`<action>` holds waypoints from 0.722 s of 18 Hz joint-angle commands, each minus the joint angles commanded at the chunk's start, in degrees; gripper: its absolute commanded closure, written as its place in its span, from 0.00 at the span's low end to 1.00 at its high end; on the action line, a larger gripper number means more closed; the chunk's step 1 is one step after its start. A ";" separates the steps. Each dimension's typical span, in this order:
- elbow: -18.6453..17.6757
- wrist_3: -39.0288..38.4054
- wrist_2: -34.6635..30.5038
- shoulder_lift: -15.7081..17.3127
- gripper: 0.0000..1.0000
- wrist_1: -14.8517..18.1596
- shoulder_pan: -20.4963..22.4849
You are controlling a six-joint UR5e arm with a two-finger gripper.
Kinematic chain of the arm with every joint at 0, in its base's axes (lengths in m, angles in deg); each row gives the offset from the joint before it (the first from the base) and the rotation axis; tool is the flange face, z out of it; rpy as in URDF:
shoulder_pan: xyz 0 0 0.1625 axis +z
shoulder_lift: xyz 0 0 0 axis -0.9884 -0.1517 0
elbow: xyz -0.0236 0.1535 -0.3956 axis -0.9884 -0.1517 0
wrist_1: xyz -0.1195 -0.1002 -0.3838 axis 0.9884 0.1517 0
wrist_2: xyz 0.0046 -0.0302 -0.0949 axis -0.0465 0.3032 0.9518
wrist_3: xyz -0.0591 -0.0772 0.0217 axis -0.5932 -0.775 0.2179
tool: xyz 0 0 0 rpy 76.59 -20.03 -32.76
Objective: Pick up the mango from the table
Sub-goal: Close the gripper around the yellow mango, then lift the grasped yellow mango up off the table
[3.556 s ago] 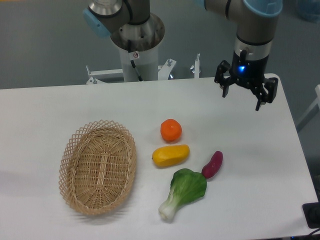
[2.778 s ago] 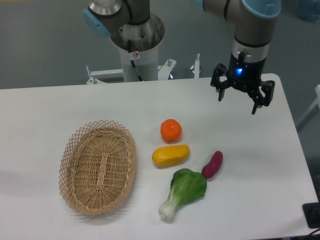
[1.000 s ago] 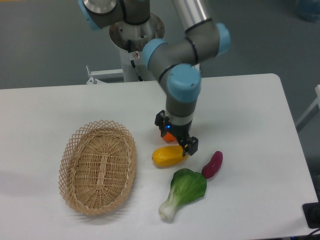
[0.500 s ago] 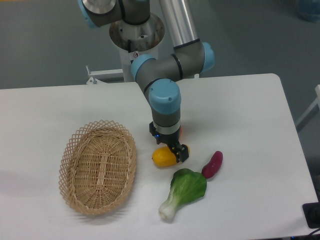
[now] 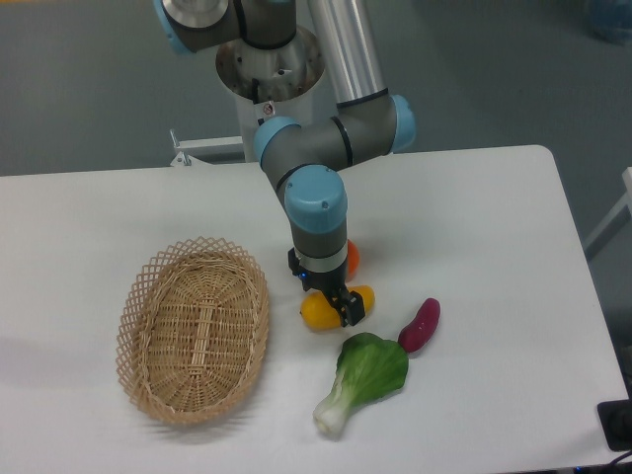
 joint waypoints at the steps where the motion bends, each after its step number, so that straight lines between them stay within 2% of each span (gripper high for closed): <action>1: 0.00 0.09 0.00 0.00 0.28 0.09 0.00; 2: -0.09 0.09 0.00 0.09 0.37 0.09 0.00; 6: 0.00 0.09 0.00 0.26 0.52 0.09 0.00; 13: 0.61 -0.09 0.17 1.49 0.56 0.17 0.18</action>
